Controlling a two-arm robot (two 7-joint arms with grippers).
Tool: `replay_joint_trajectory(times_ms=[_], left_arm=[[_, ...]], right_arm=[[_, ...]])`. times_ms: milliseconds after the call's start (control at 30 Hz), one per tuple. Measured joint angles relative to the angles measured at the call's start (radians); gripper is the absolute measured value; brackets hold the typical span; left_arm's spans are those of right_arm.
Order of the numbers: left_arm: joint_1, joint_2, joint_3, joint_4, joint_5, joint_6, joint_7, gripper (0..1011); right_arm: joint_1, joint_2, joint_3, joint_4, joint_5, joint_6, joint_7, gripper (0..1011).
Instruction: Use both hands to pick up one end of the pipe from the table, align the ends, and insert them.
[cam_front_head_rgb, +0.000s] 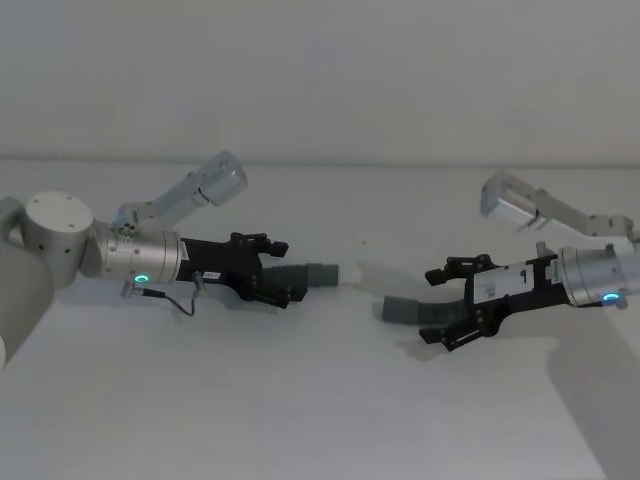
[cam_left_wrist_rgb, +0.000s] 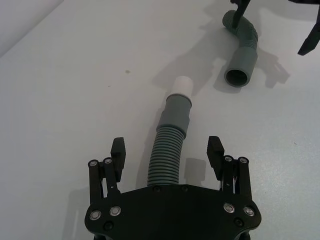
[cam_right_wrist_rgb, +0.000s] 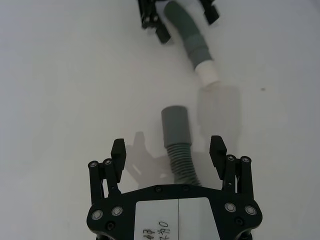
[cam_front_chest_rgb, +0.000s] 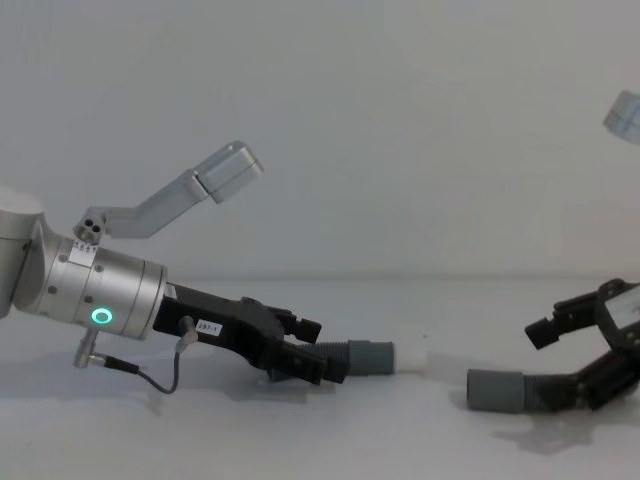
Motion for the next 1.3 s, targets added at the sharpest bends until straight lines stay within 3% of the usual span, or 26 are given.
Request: replay_joint_trajectory(times_ms=[167, 533, 1300], left_arm=[[0.0, 0.0, 0.0, 0.0, 0.0, 0.0, 0.0, 1000], [0.0, 0.0, 0.0, 0.0, 0.0, 0.0, 0.0, 1000], [0.0, 0.0, 0.0, 0.0, 0.0, 0.0, 0.0, 1000]], right_arm=[[0.053, -0.02, -0.038, 0.062, -0.027, -0.003, 0.052, 1000], [0.116, -0.059, -0.071, 0.163, -0.036, -0.027, 0.115, 1000], [0.185, -0.124, -0.106, 0.325, -0.036, -0.073, 0.148, 1000]])
